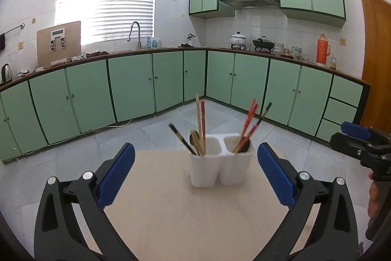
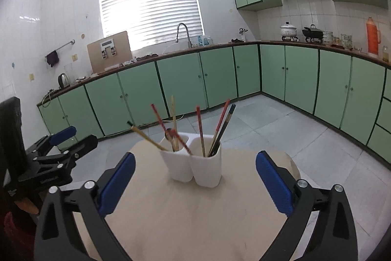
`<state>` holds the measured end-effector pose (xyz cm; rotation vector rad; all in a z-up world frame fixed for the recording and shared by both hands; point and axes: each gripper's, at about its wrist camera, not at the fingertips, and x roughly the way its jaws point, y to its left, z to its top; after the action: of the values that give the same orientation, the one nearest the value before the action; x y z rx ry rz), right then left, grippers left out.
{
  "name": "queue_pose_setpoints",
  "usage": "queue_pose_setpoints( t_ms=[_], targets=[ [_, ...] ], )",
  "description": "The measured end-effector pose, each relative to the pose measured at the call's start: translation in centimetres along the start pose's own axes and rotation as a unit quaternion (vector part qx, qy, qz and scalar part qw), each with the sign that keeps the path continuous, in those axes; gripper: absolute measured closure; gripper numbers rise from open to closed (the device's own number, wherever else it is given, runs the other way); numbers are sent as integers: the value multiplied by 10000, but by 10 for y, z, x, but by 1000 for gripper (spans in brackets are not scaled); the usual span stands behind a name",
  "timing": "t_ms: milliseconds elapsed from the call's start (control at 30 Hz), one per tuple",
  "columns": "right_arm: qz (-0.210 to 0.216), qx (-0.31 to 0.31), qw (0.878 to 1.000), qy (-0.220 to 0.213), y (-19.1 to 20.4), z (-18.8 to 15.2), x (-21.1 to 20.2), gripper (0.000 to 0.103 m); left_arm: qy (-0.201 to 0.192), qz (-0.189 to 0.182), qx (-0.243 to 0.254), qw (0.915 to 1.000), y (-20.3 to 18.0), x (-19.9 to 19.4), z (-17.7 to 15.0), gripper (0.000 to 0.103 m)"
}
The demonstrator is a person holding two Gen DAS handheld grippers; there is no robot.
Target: Organize utensils
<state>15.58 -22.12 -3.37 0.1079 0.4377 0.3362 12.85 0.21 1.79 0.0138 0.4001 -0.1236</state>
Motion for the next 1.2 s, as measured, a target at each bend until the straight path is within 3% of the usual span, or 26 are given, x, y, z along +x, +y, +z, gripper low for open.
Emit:
queue_pose_setpoints(
  t_ms=[700, 1200],
  targets=[
    [-57, -237, 9991, -348, 37, -20, -67, 6, -369, -11, -25, 9993, -18, -83, -11, 6],
    [-26, -334, 9983, -469, 47, -26, -85, 6, -445, -78, 69, 9990, -27, -107, -19, 6]
  ],
)
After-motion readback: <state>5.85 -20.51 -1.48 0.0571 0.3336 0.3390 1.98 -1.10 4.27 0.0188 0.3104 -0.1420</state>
